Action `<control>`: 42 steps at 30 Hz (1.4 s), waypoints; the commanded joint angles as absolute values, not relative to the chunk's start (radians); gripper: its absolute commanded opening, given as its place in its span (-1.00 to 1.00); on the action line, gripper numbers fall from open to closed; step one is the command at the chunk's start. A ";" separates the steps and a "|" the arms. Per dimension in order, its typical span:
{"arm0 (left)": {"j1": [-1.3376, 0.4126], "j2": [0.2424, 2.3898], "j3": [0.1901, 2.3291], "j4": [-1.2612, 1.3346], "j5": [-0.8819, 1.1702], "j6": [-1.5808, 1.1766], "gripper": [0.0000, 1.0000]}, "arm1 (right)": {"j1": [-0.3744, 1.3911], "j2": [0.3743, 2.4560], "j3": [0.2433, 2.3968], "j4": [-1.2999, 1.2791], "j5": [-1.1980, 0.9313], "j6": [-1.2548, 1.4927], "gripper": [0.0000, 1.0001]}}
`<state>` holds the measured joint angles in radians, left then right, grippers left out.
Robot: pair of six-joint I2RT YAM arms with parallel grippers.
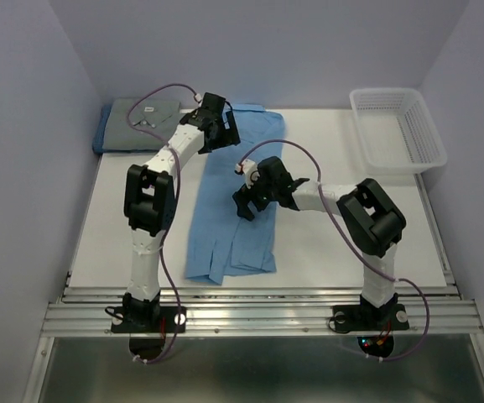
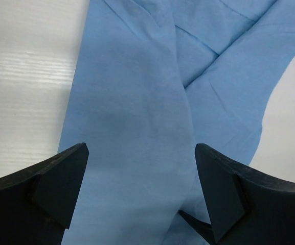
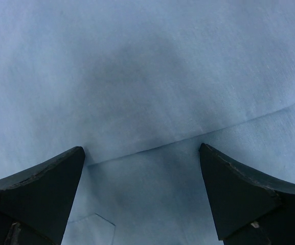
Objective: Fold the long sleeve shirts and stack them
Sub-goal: Fold the shirt
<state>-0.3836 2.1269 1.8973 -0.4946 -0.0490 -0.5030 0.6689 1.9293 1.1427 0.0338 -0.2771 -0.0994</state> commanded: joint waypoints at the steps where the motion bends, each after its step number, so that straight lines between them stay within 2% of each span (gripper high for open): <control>1: -0.321 2.212 2.087 -0.554 -0.084 -0.390 0.97 | 0.606 2.071 1.250 -0.165 -0.501 -0.438 1.00; 3: -0.307 2.267 2.141 -0.563 -0.083 -0.362 0.97 | 0.586 2.092 1.305 -0.224 -0.570 -0.517 1.00; 6: -0.273 2.316 2.194 -0.543 -0.074 -0.302 0.97 | 0.560 2.140 1.446 -0.467 -0.632 -0.748 1.00; 7: -0.253 2.328 2.210 -0.540 -0.060 -0.290 0.97 | 0.546 2.175 1.488 -0.644 -0.635 -0.887 1.00; 9: -0.238 2.358 2.235 -0.549 -0.029 -0.276 0.97 | 0.513 2.200 1.561 -0.748 -0.626 -0.933 1.00; 12: -0.229 2.353 2.208 -0.555 -0.005 -0.288 0.97 | 0.471 2.181 1.508 -0.769 -0.669 -0.893 1.00; 16: -0.241 2.238 1.957 -0.467 0.077 -0.357 0.97 | 0.453 2.060 1.336 -0.639 -0.686 -0.763 1.00; 22: -0.282 1.887 1.529 -0.316 0.067 -0.471 0.97 | 0.453 1.768 1.175 -0.453 -0.660 -0.620 1.00; 24: -0.307 1.742 1.369 -0.304 0.048 -0.518 0.97 | 0.453 1.628 1.100 -0.305 -0.594 -0.399 1.00; 25: -0.320 1.689 1.318 -0.302 0.035 -0.535 0.97 | 0.453 1.579 1.100 -0.304 -0.548 -0.397 1.00; 26: -0.334 1.643 1.263 -0.302 0.025 -0.554 0.97 | 0.453 1.531 1.038 -0.207 -0.461 -0.244 1.00; 31: -0.474 1.379 0.959 -0.305 0.020 -0.710 0.97 | 0.505 1.290 0.899 -0.083 -0.360 0.103 1.00; 37: -0.563 1.160 0.737 -0.298 0.040 -0.854 0.97 | 0.505 1.308 0.894 -0.034 -0.261 0.374 1.00; 42: -0.606 1.069 0.611 -0.298 0.066 -0.910 0.97 | 0.505 1.482 1.037 -0.092 -0.070 0.413 1.00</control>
